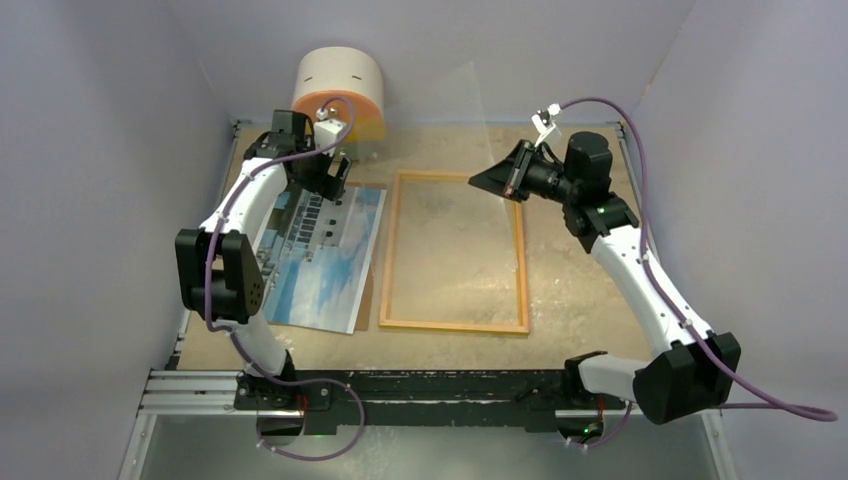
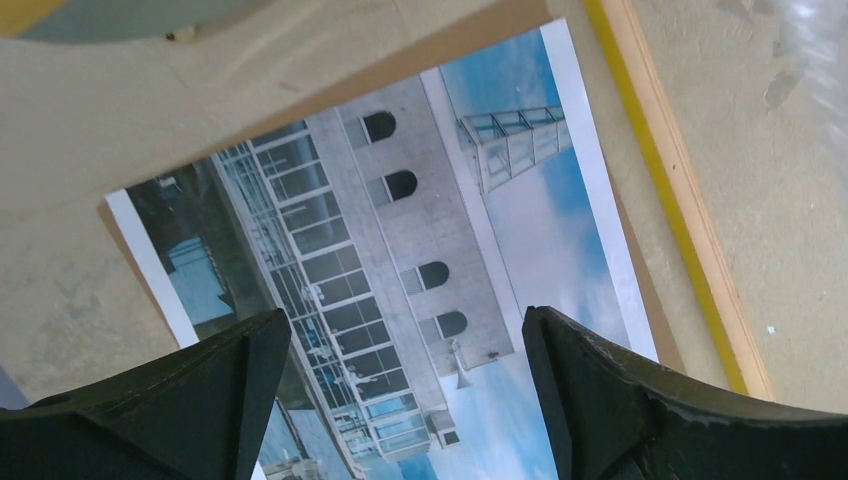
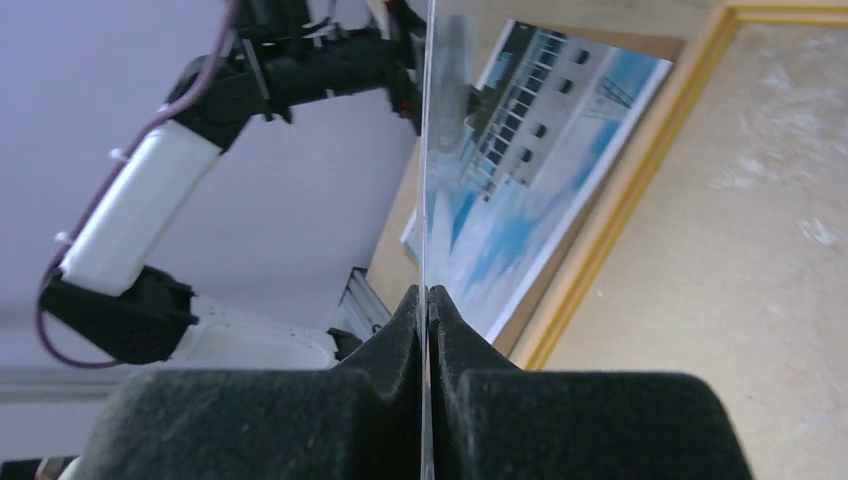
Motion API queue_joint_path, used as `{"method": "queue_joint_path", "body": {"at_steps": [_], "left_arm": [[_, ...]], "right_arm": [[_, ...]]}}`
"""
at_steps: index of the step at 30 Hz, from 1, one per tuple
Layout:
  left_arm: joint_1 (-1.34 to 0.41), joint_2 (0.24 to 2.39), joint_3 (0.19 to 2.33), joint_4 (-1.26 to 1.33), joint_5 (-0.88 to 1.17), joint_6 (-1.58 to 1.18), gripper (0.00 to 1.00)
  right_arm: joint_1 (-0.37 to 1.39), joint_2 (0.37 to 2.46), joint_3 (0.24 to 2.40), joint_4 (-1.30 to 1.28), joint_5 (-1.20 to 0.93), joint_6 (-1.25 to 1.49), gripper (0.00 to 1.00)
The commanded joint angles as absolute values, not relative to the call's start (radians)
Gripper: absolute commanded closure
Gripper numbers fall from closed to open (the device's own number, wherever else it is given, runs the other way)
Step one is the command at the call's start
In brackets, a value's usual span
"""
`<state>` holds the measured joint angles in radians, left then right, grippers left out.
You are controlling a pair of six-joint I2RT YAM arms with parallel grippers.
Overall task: Put the photo into the frame
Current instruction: Place the photo frame item in the photo frame.
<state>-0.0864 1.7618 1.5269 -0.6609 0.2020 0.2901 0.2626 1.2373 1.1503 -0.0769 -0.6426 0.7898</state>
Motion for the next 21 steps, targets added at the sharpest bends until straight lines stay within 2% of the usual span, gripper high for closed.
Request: {"method": "queue_joint_path", "body": {"at_steps": [1, 12, 21], "left_arm": [[-0.079, 1.705, 1.495, -0.641, 0.192, 0.278, 0.08], [-0.077, 1.667, 1.424, -0.64, 0.137, 0.335, 0.08], [-0.078, 1.69, 1.407, -0.657, 0.148, 0.353, 0.08]], "right_arm": [[0.264, 1.254, 1.185, 0.041, -0.752, 0.872, 1.0], [0.184, 1.357, 0.843, 0.247, -0.662, 0.959, 1.0], [0.122, 1.37, 0.683, 0.304, -0.592, 0.912, 1.0]]}}
